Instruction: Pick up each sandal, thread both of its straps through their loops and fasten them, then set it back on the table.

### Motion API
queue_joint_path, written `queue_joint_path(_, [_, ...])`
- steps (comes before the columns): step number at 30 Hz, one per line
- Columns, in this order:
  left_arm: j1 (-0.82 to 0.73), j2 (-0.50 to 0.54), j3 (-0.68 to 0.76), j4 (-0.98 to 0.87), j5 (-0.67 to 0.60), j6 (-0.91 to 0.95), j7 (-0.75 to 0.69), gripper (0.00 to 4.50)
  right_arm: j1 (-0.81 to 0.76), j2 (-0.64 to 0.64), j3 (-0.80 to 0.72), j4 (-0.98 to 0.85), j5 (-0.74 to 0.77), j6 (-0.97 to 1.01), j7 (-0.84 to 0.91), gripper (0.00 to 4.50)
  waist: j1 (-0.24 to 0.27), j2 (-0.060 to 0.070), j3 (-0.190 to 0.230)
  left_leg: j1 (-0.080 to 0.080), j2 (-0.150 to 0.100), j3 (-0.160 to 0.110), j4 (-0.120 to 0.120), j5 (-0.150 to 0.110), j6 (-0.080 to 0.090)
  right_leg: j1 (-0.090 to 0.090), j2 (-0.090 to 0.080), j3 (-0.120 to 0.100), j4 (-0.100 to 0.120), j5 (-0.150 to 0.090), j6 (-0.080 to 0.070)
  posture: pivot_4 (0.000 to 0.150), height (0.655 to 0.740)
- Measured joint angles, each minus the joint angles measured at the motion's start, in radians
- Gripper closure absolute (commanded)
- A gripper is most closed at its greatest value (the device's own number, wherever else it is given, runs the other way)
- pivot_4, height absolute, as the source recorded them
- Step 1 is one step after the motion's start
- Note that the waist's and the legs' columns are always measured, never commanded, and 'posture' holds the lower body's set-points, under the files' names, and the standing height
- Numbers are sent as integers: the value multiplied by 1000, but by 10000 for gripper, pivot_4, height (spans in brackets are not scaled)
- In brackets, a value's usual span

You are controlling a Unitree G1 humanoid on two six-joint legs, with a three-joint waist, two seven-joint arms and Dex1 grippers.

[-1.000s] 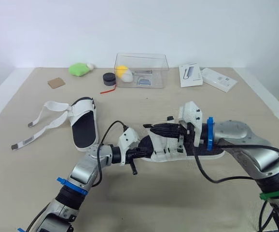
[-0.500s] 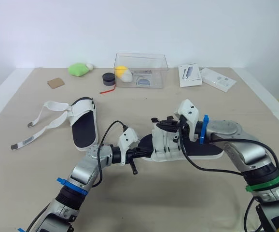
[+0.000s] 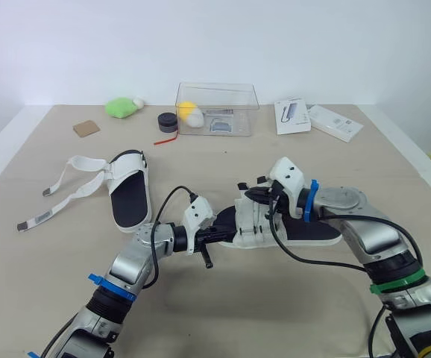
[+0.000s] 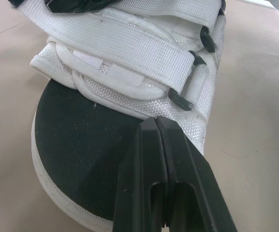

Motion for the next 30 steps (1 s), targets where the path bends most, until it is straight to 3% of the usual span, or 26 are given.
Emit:
queue_joint_path(3, [-1, 0, 0, 2, 0, 0, 2, 45000, -5, 5, 0, 4, -20, 7, 0, 44537, 0, 0, 0, 0, 0, 0, 1, 0, 1, 0, 0, 0, 0, 1, 0, 1500, 7400])
queue_joint_path(6, [-6, -1, 0, 8, 0, 0, 1, 45000, -8, 7, 5, 7, -63, -9, -11, 33917, 0, 0, 0, 0, 0, 0, 1, 1, 1, 0, 0, 0, 0, 1, 0, 1500, 7400])
queue_joint_path(7, [-7, -1, -1, 9, 0, 0, -1, 45000, -17, 6, 4, 17, -86, -21, -32, 33071, 0, 0, 0, 0, 0, 0, 1, 1, 1, 0, 0, 0, 0, 1, 0, 1500, 7400])
queue_joint_path(8, [-8, -1, -1, 9, 0, 0, -2, 45000, -28, 3, -1, 35, -115, -34, -52, 25250, 0, 0, 0, -1, 0, 1, 2, 1, 1, 0, -1, 0, 0, 1, 0, 1500, 7400])
queue_joint_path(9, [-8, -1, -1, 9, 0, 0, -5, 45000, -34, -4, -14, 44, -138, -44, -67, 24429, 0, 0, 0, -1, 0, 1, 2, 1, 1, 0, -1, 0, 0, 1, 0, 1500, 7400])
queue_joint_path(10, [-8, 1, 0, 9, 0, -1, -10, 45000, -35, -15, -26, 55, -165, -59, -73, 19184, 0, 0, 0, -1, 0, 0, 1, 1, 1, -1, 0, 0, 0, 0, 0, 1500, 7400])
queue_joint_path(14, [-8, 3, 0, 6, -1, -2, -26, 45000, -37, -17, -26, 77, -216, -109, -76, 7579, 1, 1, 0, -2, -1, 0, -2, 0, 1, -1, 0, 0, -1, -2, 0, 1500, 7400])
queue_joint_path(15, [-7, 3, 0, 7, -1, -3, -28, 45000, -42, -14, -30, 88, -237, -142, -79, 2246, 1, 1, 0, -2, -1, 0, -2, 0, 1, -1, 0, 0, -1, -2, 0, 1500, 7400])
queue_joint_path(16, [-7, 3, 1, 7, -1, -3, -28, 45000, -45, -10, -32, 93, -238, -154, -78, 764, 1, 1, 0, -2, -1, 0, -2, 0, 1, -1, 0, 0, -1, -2, 0, 1500, 7400])
queue_joint_path(21, [-7, 3, 1, 6, 0, -6, -26, 45000, -52, -7, -75, 149, -236, -376, -17, 764, 1, 1, 0, -2, -1, 0, -2, 0, 1, -1, 0, 0, -1, -2, 1, 1500, 7400])
queue_joint_path(29, [35, 3, 35, -52, -24, 5, 13, 45000, -50, -204, -147, 450, -335, -1214, 68, 764, -6, 2, 3, -1, -1, 2, -5, 0, 1, -1, 0, 2, -2, -2, 1, 1500, 7400])
queue_joint_path(30, [57, 2, 59, -76, -38, 16, 37, 42433, -21, -244, -146, 503, -382, -1398, 61, 218, -8, 2, 5, 0, 0, 2, -6, 0, 1, -1, 0, 2, -2, -3, 0, 1500, 7400])
